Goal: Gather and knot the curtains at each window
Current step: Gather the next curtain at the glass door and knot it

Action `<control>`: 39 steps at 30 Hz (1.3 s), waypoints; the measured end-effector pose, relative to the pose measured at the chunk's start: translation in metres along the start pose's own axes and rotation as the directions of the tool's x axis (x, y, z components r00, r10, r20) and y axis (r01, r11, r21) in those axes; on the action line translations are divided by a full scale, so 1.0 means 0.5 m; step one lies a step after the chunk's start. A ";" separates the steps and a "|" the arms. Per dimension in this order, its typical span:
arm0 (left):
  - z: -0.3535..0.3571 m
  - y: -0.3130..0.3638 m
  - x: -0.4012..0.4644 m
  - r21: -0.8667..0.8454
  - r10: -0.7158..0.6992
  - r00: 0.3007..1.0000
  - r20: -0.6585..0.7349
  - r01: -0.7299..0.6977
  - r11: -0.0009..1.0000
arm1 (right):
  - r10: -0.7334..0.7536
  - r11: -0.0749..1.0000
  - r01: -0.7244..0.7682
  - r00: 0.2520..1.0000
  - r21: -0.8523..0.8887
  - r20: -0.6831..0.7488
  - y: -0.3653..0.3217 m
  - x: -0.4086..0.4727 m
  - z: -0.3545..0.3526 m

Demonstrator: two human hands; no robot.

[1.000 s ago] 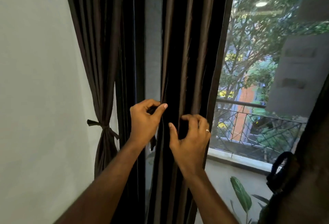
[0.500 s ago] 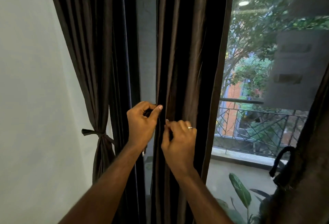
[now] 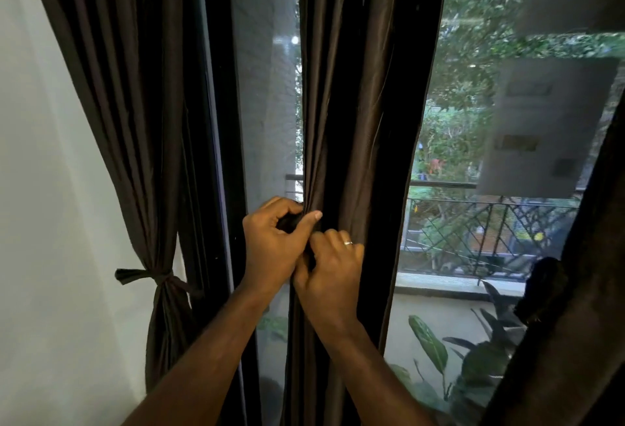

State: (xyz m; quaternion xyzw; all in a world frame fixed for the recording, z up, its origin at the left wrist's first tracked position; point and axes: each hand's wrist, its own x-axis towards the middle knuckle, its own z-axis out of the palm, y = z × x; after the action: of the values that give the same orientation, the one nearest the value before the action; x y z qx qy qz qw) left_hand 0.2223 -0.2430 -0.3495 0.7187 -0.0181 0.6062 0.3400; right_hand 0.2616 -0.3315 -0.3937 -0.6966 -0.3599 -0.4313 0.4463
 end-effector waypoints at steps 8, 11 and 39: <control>0.000 -0.029 0.021 -0.001 0.005 1.000 0.018 -0.005 1.000 | 0.255 0.953 -0.218 0.953 0.210 -0.165 0.041 -0.017 -0.072; 0.005 -0.028 0.021 -0.028 -0.017 1.000 0.018 0.017 0.999 | 0.349 0.921 -0.299 0.918 0.252 -0.189 0.055 -0.011 -0.082; 0.008 0.031 -0.010 0.005 -0.052 0.997 0.061 0.052 0.999 | -0.046 0.996 0.052 0.997 0.076 -0.069 0.011 -0.011 -0.088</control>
State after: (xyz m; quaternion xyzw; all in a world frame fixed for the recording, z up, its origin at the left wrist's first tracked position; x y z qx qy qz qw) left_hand 0.2177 -0.2589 -0.3470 0.7375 -0.0087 0.5751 0.3539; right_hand 0.2523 -0.3749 -0.3902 -0.6548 -0.3781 -0.4511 0.4741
